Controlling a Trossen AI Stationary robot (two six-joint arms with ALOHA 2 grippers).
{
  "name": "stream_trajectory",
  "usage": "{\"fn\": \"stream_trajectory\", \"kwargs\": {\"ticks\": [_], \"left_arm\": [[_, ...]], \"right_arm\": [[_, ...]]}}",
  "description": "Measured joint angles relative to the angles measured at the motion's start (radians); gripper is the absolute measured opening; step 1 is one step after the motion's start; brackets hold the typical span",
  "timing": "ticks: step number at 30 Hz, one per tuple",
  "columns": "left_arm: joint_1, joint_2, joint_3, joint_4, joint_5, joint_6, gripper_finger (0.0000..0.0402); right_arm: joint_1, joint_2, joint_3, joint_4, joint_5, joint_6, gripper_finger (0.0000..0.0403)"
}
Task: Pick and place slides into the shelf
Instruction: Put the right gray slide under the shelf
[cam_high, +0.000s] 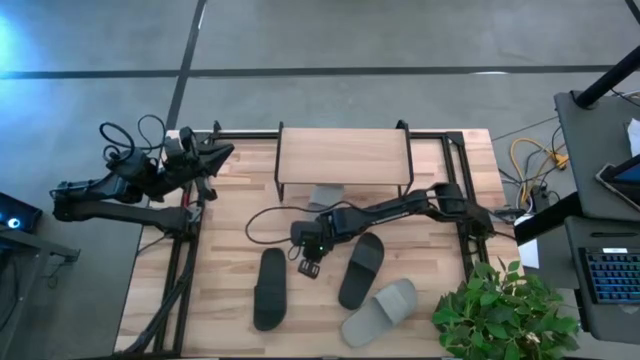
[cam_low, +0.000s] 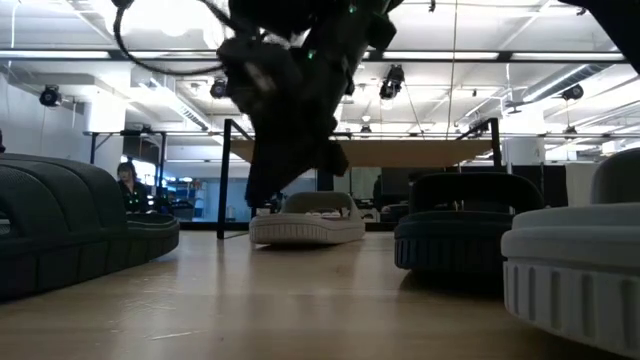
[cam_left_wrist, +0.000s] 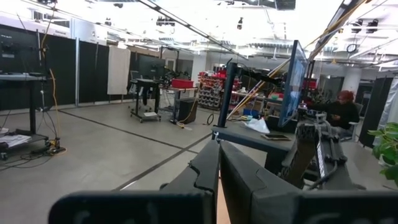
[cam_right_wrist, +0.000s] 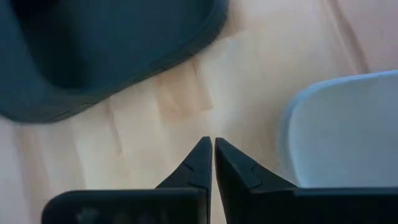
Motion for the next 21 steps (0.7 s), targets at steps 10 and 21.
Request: {"fn": "stream_trajectory", "kwargs": {"ticks": [10,21], "left_arm": [[0.000,-0.002,0.000,0.000,0.000,0.000,0.0000],[0.000,0.000,0.000,0.000,0.000,0.000,0.0000]], "right_arm": [[-0.026,0.055,0.002,-0.054,0.161,0.045,0.0013],[-0.099,0.043,0.000,-0.145,0.572,0.171,0.0013]]}}
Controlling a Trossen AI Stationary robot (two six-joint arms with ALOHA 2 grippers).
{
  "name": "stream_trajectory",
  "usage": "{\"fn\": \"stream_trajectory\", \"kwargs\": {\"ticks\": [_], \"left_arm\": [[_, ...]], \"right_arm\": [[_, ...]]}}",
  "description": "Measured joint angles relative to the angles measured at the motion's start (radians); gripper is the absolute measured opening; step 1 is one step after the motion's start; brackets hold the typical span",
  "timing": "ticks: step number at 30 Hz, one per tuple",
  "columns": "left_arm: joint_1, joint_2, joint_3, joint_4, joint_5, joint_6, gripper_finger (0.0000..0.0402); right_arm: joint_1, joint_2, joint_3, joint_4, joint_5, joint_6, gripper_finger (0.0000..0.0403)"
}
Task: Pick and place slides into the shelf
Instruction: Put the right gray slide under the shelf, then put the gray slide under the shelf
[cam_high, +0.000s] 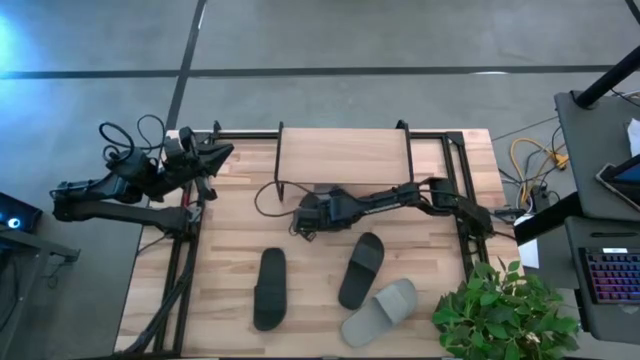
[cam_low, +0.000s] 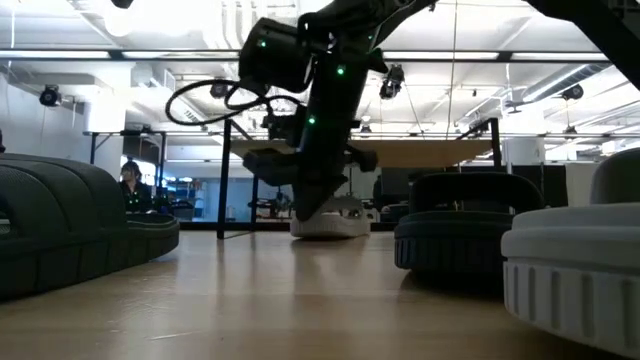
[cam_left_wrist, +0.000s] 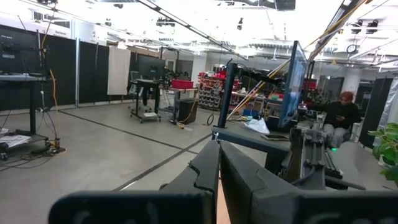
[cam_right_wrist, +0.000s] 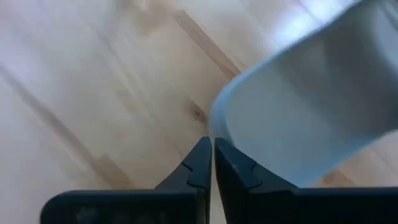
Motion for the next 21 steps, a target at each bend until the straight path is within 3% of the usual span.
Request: {"fn": "stream_trajectory", "kwargs": {"ticks": [5,14,16,21], "left_arm": [[0.000,0.000,0.000,0.000,0.000,0.000,0.0000],[0.000,-0.002,0.000,0.000,0.003,0.000,0.0000],[-0.001,-0.002,0.000,-0.001,0.003,0.000,0.0000],[-0.001,-0.002,0.000,0.000,0.003,0.000,0.0000]], "right_arm": [[-0.017,-0.004,0.000,-0.078,-0.008,0.058,0.0013],[0.068,-0.142,0.001,-0.066,0.001,-0.081,0.0013],[0.089,-0.178,0.001,-0.073,-0.036,-0.096,0.0013],[0.140,-0.261,0.002,-0.214,-0.244,-0.055,0.0013]]}}
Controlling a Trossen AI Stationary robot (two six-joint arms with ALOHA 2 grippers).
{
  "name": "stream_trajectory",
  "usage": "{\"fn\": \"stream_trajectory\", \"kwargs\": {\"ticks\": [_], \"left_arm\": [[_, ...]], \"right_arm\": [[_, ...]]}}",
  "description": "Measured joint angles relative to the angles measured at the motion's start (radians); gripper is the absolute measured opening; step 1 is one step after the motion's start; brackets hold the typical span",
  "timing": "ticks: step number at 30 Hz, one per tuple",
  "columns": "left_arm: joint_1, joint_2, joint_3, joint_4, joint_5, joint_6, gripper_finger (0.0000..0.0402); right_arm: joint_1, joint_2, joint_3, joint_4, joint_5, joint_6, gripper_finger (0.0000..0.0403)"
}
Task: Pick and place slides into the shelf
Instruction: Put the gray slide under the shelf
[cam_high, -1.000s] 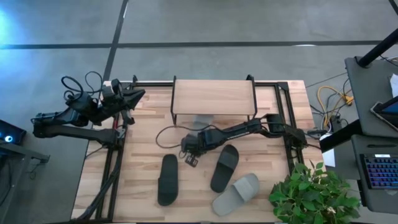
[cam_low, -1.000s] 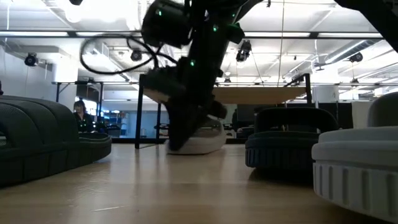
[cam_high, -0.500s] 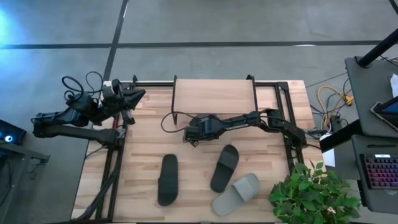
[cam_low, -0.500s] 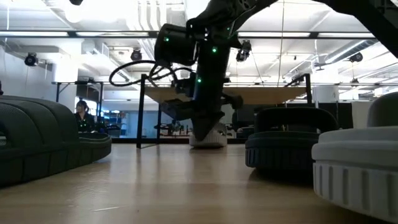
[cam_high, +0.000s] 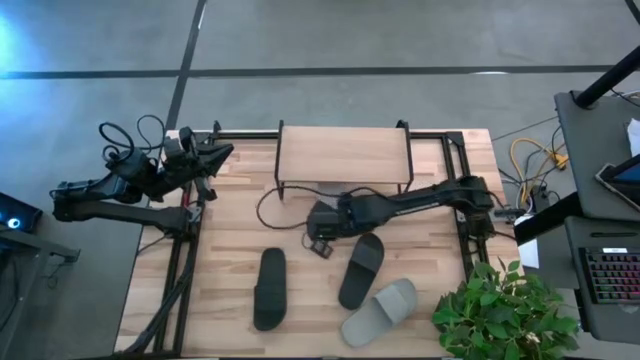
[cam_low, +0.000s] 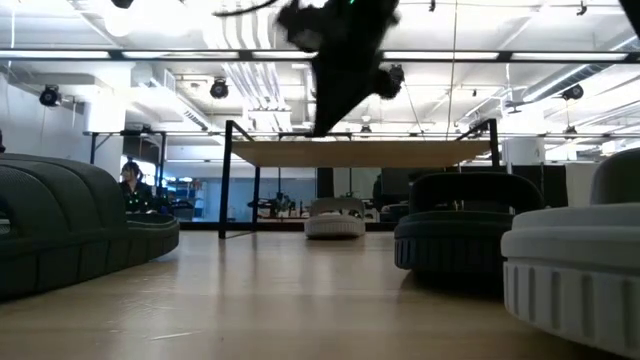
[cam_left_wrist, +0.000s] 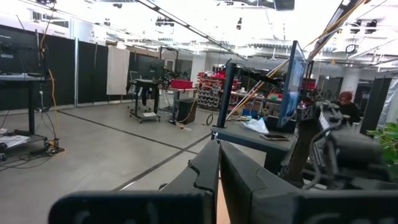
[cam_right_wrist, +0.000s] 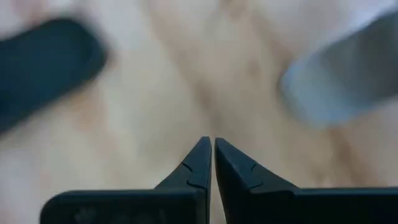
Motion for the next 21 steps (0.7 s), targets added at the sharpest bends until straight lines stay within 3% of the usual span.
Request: {"fn": "stream_trajectory", "kwargs": {"ticks": [4,10,15,21], "left_arm": [[0.000,0.000,0.000,0.000,0.000,0.000,0.0000],[0.000,0.000,0.000,0.000,0.001,0.000,0.0000],[0.001,0.000,0.000,-0.018,0.003,0.000,0.0000],[0.001,-0.008,0.000,-0.016,0.002,0.001,0.0000]], "right_arm": [[0.067,-0.014,-0.003,-0.178,-0.093,0.134,0.0033],[0.193,-0.027,-0.002,-0.222,-0.169,0.427,0.0122],[0.326,-0.026,-0.002,-0.211,-0.164,0.613,0.0192],[0.487,-0.020,-0.002,-0.203,-0.115,0.878,0.0208]]}}
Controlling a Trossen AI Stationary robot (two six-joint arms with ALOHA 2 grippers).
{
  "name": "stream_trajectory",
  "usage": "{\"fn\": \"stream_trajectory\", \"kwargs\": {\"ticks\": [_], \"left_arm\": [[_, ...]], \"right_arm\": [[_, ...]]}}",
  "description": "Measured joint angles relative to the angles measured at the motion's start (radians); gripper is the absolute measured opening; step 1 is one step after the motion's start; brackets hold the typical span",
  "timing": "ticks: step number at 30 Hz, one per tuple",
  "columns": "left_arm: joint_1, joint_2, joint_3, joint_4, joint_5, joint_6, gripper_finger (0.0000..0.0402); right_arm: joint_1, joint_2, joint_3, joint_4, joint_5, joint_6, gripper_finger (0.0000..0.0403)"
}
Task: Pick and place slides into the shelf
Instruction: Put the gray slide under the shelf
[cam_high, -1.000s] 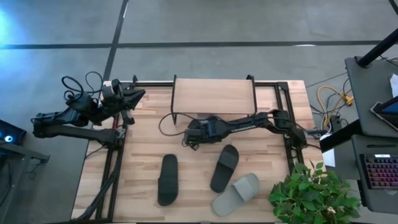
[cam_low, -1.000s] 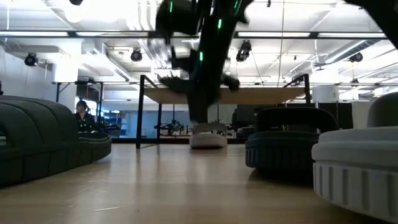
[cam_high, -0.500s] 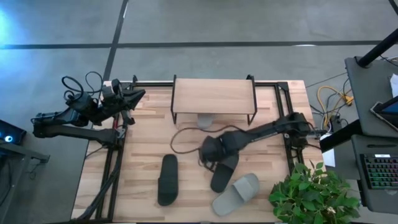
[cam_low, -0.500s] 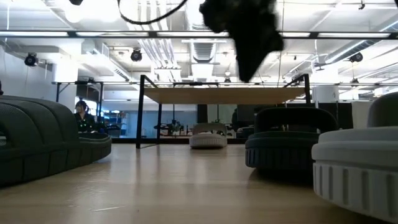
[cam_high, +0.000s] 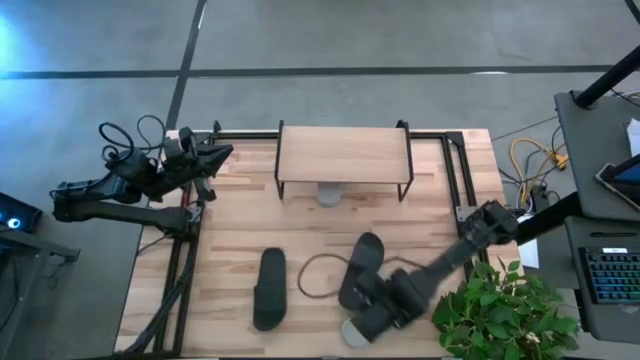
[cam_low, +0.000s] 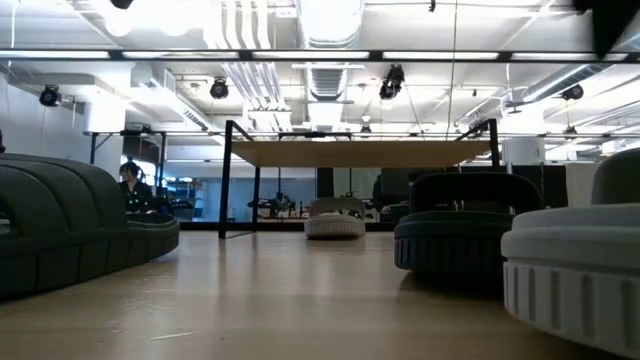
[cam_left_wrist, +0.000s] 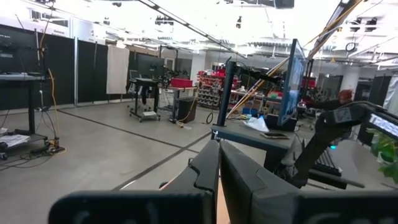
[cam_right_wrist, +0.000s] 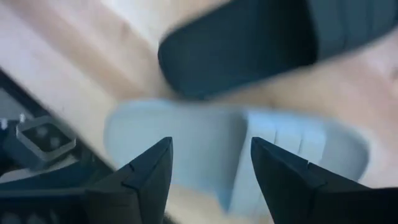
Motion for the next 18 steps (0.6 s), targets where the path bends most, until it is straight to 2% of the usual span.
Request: {"fn": "stream_trajectory", "kwargs": {"ticks": [6,18], "left_arm": [[0.000,-0.005,0.000,0.000,-0.001,0.056,0.0000],[0.000,-0.004,0.001,0.001,-0.003,0.059,0.0000]], "right_arm": [[0.075,0.037,0.000,-0.021,-0.013,0.101,0.0197],[0.071,0.120,0.000,-0.177,-0.039,0.095,0.0193]]}}
